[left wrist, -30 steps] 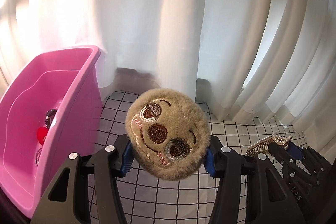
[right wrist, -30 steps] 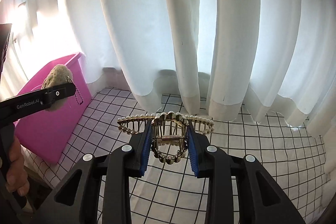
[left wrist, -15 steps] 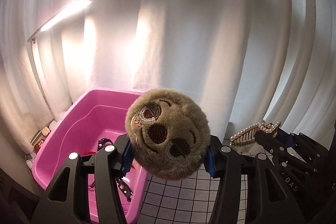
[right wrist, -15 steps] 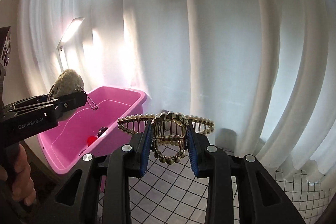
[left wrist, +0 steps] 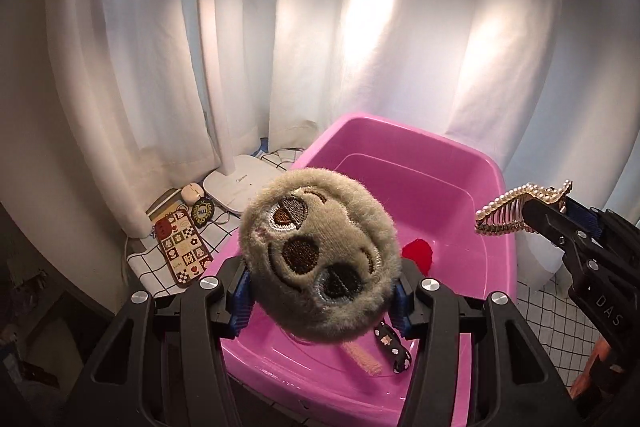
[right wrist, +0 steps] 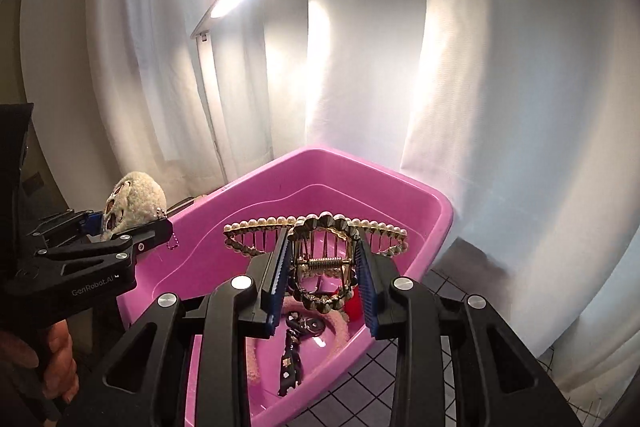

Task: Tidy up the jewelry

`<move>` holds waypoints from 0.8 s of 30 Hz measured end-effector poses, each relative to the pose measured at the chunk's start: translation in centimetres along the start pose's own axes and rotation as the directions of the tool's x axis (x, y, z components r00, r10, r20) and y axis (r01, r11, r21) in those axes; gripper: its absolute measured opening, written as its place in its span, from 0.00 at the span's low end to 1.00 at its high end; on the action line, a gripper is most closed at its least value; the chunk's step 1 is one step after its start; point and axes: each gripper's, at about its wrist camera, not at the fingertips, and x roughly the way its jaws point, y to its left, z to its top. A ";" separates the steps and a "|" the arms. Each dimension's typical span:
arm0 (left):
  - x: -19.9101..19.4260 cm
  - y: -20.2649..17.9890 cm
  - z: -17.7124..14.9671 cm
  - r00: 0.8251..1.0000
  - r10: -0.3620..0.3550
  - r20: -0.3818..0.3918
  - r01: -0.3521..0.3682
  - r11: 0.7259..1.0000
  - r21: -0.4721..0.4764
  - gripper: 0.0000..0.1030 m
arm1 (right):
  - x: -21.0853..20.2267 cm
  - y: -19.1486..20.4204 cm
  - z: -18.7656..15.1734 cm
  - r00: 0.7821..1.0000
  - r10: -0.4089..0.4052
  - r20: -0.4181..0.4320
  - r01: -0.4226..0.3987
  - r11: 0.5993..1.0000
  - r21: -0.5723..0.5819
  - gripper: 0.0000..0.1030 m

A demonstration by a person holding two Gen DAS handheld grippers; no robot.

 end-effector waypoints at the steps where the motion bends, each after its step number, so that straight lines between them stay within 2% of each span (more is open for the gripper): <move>1: 0.6 0.2 -0.2 1.000 0.004 -0.011 -0.004 1.000 0.002 0.50 | 1.0 0.5 0.1 1.000 0.002 -0.017 -0.003 1.000 -0.011 0.30; 5: 2.8 0.4 -0.8 0.998 0.013 -0.063 -0.012 1.000 0.009 0.52 | 4.7 2.0 0.3 0.996 0.000 -0.089 -0.005 0.999 -0.050 0.30; 10: 4.7 0.3 -1.1 0.992 0.002 -0.125 -0.001 1.000 0.011 0.58 | 8.3 2.9 0.3 0.982 -0.055 -0.179 0.039 0.995 -0.091 0.32; 11: 5.0 0.3 -1.1 0.990 0.005 -0.140 -0.004 1.000 0.011 0.63 | 8.6 2.8 0.2 0.979 -0.076 -0.190 0.058 0.994 -0.097 0.42; 12: 5.1 0.2 -1.1 0.988 0.010 -0.152 -0.008 1.000 0.012 0.77 | 8.7 2.8 0.3 0.977 -0.104 -0.188 0.085 0.991 -0.105 0.52; 13: 5.2 0.3 -1.1 0.987 0.028 -0.155 -0.026 1.000 0.010 0.80 | 8.8 3.0 0.5 0.973 -0.151 -0.173 0.133 0.985 -0.114 0.61; 14: 5.2 0.4 -1.1 0.987 0.034 -0.156 -0.034 0.999 0.005 0.83 | 8.5 3.0 0.7 0.971 -0.178 -0.158 0.160 0.980 -0.119 0.66; 18: 5.1 0.7 -0.9 0.986 0.030 -0.166 -0.032 0.999 -0.011 0.91 | 8.0 2.2 0.8 0.972 -0.174 -0.160 0.161 0.983 -0.090 0.67; 24: 5.1 0.7 -0.9 0.980 0.037 -0.195 -0.040 0.999 -0.014 0.91 | 7.0 1.4 0.2 0.968 -0.186 -0.169 0.182 0.983 -0.037 0.67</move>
